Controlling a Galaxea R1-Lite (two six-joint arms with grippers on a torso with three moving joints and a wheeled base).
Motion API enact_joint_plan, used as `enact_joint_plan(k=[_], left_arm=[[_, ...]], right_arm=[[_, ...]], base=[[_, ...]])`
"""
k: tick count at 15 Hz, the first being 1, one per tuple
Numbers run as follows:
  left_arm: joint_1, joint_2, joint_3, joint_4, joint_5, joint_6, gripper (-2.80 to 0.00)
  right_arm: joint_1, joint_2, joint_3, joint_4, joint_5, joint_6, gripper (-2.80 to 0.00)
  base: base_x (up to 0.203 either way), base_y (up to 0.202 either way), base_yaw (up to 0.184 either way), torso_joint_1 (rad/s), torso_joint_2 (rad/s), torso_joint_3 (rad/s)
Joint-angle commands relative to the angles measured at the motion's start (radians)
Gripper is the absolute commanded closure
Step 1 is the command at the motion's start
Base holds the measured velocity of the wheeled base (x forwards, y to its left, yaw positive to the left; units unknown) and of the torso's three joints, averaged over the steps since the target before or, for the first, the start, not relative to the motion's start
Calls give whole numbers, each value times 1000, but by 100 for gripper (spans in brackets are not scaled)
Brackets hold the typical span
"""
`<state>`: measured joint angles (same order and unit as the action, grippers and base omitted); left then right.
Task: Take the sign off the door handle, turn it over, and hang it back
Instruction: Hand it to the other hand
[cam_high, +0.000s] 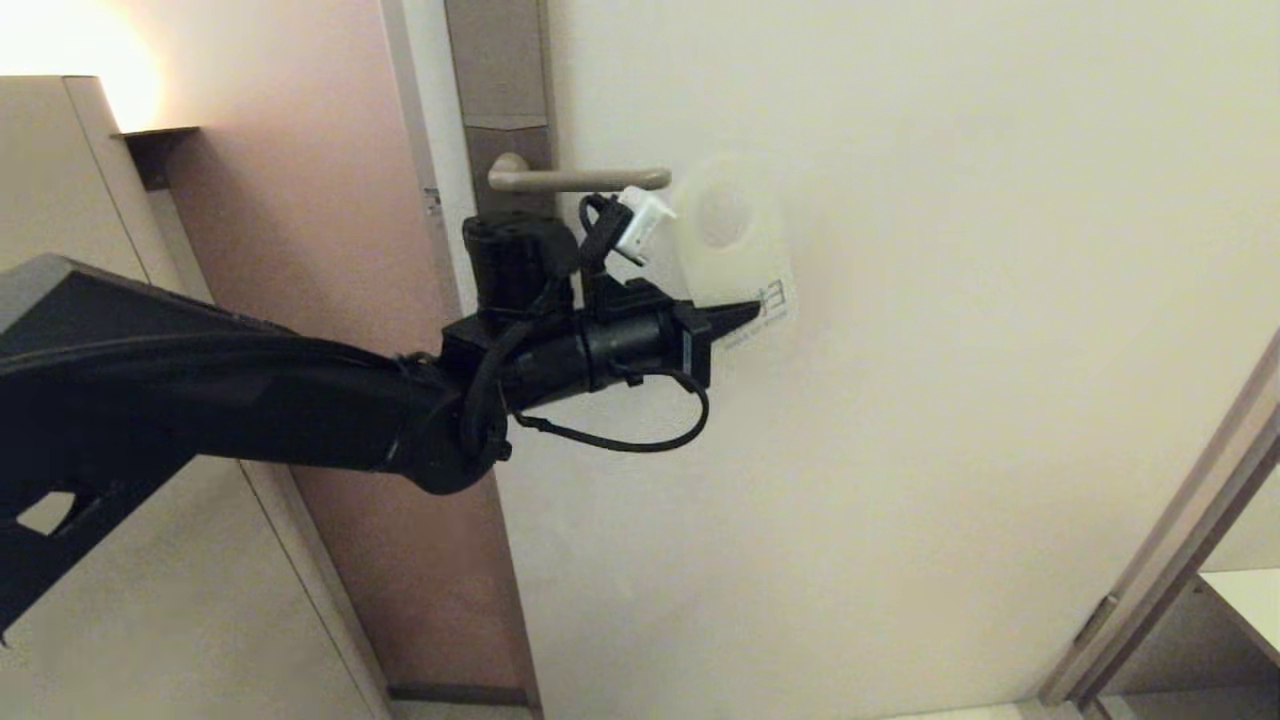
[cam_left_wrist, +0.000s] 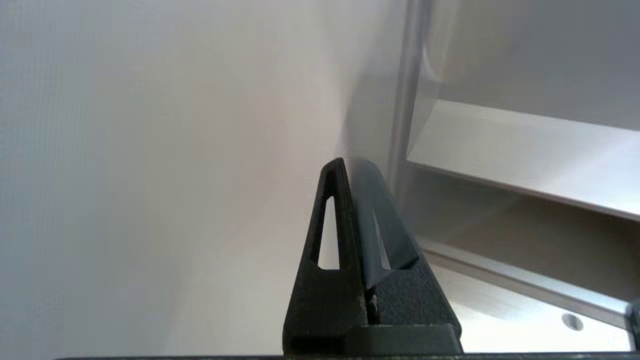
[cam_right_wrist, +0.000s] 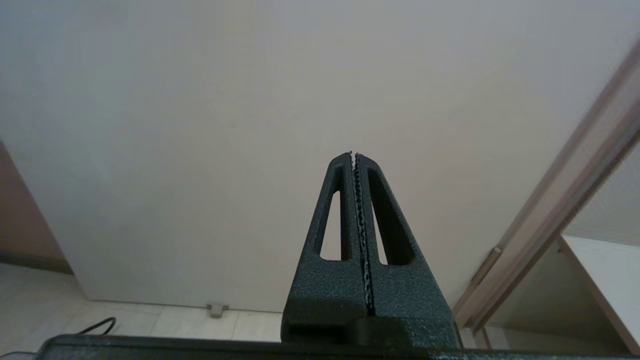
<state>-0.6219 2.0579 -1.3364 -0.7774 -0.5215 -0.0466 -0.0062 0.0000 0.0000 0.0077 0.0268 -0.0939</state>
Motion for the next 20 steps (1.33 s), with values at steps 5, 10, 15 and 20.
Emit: enact_joint_plan(k=[5, 10, 15, 20], left_arm=[[-27, -2, -3, -11, 3, -1, 0], [-67, -41, 22, -13, 2, -4, 0], [-148, -136, 162, -13, 3, -6, 0], [-222, -284, 342, -14, 47, -6, 0]], right_arm=[[0, 0, 0, 0, 1, -1, 0], [0, 0, 0, 0, 1, -3, 0], [0, 0, 0, 0, 1, -2, 0], [0, 0, 0, 0, 1, -1, 0]], base=[[0, 0, 0, 0, 0, 0], [0, 0, 0, 0, 0, 0], [0, 0, 0, 0, 0, 0], [0, 0, 0, 0, 0, 0]])
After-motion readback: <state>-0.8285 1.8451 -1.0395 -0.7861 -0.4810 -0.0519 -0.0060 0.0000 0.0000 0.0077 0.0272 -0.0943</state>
